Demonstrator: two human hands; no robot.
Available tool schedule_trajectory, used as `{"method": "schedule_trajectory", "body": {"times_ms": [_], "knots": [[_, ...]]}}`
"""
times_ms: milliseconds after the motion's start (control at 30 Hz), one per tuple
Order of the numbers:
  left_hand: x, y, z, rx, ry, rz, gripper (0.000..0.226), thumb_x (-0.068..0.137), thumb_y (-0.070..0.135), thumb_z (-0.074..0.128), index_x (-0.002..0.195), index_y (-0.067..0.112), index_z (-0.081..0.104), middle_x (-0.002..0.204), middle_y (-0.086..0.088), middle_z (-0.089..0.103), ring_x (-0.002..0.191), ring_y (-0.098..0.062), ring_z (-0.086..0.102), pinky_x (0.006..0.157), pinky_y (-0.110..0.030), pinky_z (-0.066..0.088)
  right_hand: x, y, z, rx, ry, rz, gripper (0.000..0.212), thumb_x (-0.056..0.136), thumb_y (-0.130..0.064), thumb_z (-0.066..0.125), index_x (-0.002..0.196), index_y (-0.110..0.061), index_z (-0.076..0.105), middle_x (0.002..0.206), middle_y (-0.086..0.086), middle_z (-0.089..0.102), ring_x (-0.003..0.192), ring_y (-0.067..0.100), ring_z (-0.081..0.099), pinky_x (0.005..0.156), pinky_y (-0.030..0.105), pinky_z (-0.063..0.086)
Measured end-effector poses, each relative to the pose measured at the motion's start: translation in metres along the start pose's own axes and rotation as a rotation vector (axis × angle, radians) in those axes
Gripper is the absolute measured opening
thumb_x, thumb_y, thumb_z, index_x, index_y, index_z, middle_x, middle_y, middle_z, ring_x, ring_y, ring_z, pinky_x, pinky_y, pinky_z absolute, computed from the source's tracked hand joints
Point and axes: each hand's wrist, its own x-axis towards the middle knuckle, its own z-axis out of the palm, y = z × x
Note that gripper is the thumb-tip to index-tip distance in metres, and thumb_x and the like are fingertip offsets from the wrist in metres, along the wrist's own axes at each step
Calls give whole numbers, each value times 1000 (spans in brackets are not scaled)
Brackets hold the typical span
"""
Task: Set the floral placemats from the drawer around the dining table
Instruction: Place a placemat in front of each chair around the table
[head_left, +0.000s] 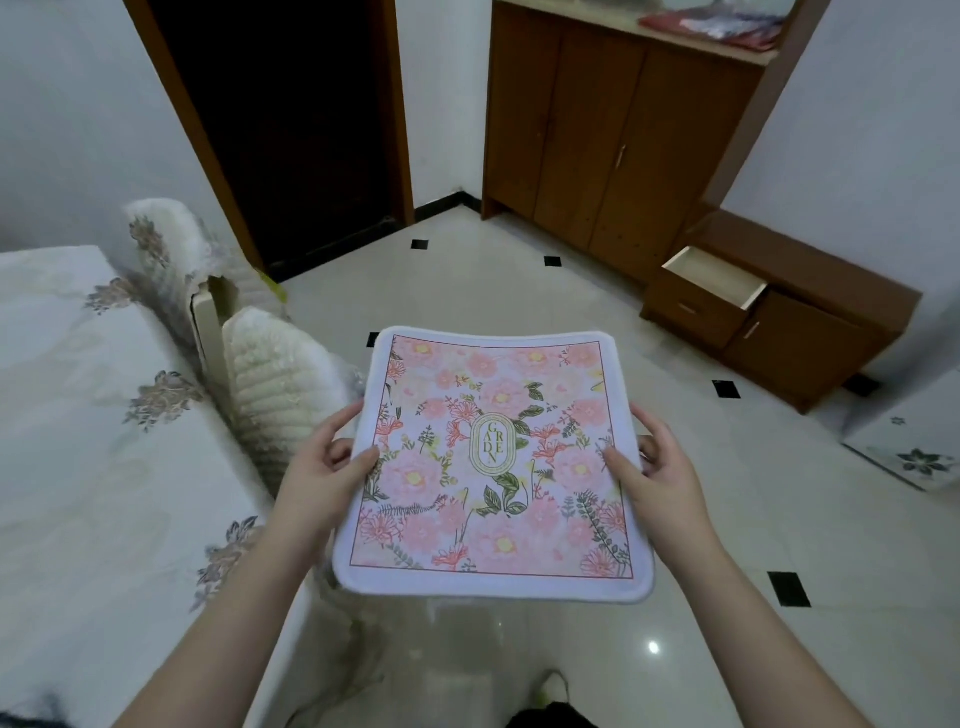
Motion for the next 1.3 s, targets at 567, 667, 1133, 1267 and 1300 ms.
{"method": "schedule_trajectory", "body": {"times_ms": [567,667,1133,1267,1300], "knots": [[132,45,90,-23,226,-17,50,94,8,62,134,38,56,106,1,76,95,-25,73,84,-50,58,230,-4,-3,-31,-198,33,53,91,-9,65,131,-39,49,101,3,70,83,17,73,76,48,59],[148,43,77,-18,293,-33,49,93,11,64,132,40,58,106,1,76,95,-24,73,85,-53,57,256,-8,20,-50,-252,27,53,90,-11,66,130,-41,49,103,3,70,83,18,73,76,51,59],[213,40,-41,-116,528,-9,48,93,8,65,125,43,61,94,-1,76,89,-26,73,74,-45,60,339,-59,201,-157,-489,-50,52,91,-13,65,133,-40,49,101,1,69,80,10,72,78,46,59],[217,37,-73,-141,598,-17,50,92,9,66,129,42,59,104,0,76,90,-27,74,78,-51,59,346,-77,248,-174,-566,-90,51,91,-13,65,131,-41,49,101,2,69,80,9,72,77,45,59],[216,35,-80,-153,617,-25,50,92,9,66,130,42,59,106,1,75,92,-26,73,78,-51,59,346,-79,258,-177,-590,-87,51,91,-13,65,131,-41,49,101,2,69,80,10,72,78,45,59]]}}
